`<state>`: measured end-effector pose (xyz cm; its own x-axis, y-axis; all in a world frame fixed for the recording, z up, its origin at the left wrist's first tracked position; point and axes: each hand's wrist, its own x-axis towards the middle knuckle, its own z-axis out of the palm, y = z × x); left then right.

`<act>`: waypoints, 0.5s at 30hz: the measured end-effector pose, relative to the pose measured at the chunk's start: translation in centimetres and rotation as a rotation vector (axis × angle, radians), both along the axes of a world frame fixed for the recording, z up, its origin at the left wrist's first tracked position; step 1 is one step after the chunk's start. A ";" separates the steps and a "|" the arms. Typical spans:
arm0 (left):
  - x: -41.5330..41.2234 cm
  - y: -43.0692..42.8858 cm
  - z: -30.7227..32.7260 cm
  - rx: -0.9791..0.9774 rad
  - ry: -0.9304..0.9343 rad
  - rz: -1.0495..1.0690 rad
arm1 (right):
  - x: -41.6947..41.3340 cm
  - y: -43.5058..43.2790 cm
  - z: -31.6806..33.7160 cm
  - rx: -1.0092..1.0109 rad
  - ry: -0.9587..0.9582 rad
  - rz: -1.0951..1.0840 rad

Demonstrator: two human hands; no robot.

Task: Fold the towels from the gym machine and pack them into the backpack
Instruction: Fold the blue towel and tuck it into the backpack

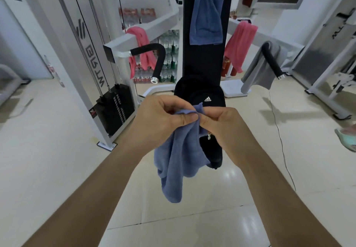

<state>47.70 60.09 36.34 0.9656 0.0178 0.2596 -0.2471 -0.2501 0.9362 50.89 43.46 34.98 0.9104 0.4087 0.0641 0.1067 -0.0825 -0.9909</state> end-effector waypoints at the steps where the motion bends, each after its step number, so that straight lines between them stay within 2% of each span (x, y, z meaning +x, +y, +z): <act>1: 0.2 -0.2 0.2 0.048 -0.036 0.007 | -0.1 -0.1 0.3 0.003 0.006 0.018; 5: 1.2 -0.8 0.8 0.115 -0.073 0.004 | 0.3 -0.7 1.4 -0.018 0.042 0.046; 9: 3.0 -0.9 0.7 0.202 -0.050 0.017 | 1.7 -1.6 2.1 0.089 0.187 0.095; 12: 4.2 -1.5 0.5 0.343 -0.059 0.000 | 2.6 -1.6 1.7 -0.093 -0.036 0.096; 13: 4.7 -1.5 0.3 0.329 -0.049 0.005 | 3.0 -1.4 1.5 -0.129 -0.090 0.056; 15: 6.0 -1.5 -0.1 0.173 0.046 -0.036 | 4.5 -1.2 1.0 -0.117 -0.126 -0.036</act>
<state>53.74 58.55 36.27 0.9758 -0.0584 0.2109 -0.2165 -0.4000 0.8906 55.37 42.26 35.97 0.9124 0.3873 0.1322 0.2240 -0.2023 -0.9534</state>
